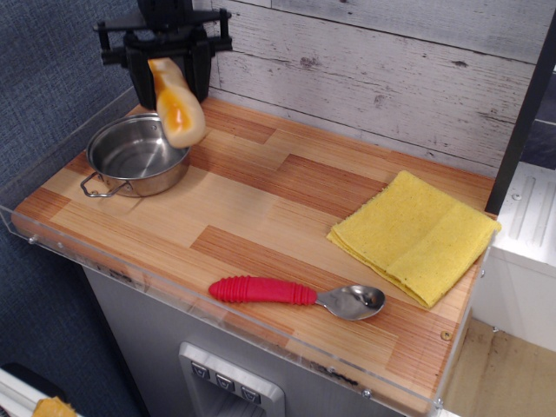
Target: Move the bread roll to the right of the silver pot.
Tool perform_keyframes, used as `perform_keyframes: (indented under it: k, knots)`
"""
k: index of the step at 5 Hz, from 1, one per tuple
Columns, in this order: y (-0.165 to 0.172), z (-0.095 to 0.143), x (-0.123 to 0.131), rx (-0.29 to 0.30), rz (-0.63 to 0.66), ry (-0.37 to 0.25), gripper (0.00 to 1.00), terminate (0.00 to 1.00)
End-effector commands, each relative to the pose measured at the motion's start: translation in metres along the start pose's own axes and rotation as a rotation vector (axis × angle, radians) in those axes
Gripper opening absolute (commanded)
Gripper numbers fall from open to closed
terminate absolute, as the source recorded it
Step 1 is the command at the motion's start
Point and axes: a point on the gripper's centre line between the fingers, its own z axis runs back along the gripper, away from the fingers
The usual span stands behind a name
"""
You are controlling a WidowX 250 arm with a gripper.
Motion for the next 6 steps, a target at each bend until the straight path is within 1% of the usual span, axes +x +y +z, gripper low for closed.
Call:
perform_keyframes:
  k: [1, 2, 3, 4, 5, 6]
  knots:
    - [0.005, -0.013, -0.007, 0.056, -0.076, 0.029, 0.00, 0.00]
    - [0.004, -0.017, -0.011, 0.090, -0.144, 0.029, 0.00, 0.00]
    - [-0.007, -0.021, -0.019, 0.120, -0.234, 0.024, 0.00, 0.00]
    - [-0.015, -0.029, -0.029, 0.158, -0.294, 0.036, 0.00, 0.00]
    - [-0.015, -0.023, -0.026, 0.135, -0.265, 0.022, 0.00, 0.00]
    - [-0.013, -0.018, -0.018, 0.115, -0.232, 0.014, 0.00, 0.00]
